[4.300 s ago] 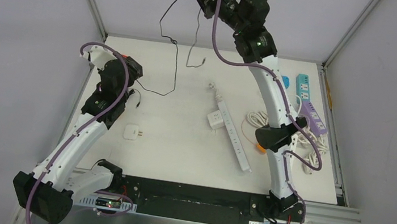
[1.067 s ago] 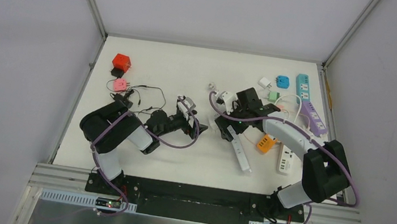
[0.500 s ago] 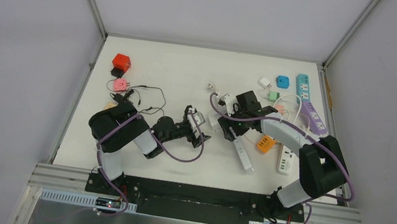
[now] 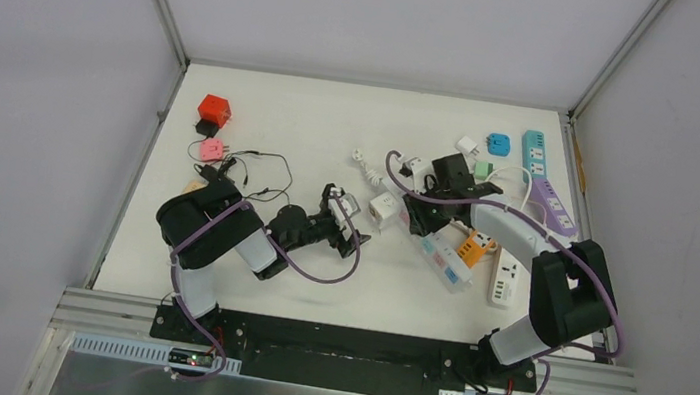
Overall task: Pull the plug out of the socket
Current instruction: Remove the plug from the socket.
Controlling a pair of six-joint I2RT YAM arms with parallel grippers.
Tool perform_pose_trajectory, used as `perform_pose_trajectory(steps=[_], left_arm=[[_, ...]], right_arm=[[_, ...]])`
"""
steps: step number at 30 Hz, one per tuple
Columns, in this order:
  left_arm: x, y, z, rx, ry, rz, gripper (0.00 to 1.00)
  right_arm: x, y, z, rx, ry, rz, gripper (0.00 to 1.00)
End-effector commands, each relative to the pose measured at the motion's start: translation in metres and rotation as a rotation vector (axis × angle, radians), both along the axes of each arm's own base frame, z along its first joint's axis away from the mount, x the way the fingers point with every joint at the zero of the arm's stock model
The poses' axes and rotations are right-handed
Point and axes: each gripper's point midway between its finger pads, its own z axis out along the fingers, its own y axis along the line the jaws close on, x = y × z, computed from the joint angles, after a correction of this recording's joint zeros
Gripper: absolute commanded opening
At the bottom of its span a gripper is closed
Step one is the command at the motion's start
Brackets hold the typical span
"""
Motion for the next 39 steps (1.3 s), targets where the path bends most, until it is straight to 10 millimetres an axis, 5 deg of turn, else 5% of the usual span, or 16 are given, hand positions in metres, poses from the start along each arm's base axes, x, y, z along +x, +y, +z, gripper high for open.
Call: perform_pose_trajectory(steps=[1,4,15,22,39], left_arm=[[0.003,-0.003,0.028,-0.094,-0.031,0.015,0.93],[0.002,0.0,0.037,-0.153,0.017,0.038,0.94],[-0.001,0.033,0.085,-0.587,0.395,0.214,0.99],[-0.001,0.011,0.097,-0.398,0.708,0.269,0.99],[0.001,-0.019,0.091,-0.216,0.712,0.264,0.9]], right_arm=[[0.009,0.015,0.026,0.102,-0.015,0.005,0.09],[0.009,0.016,0.028,0.129,0.002,-0.005,0.0],[0.009,0.018,0.038,0.212,0.037,-0.016,0.0],[0.002,0.02,0.04,0.23,0.075,0.046,0.0],[-0.004,0.024,0.046,0.303,0.137,0.073,0.0]])
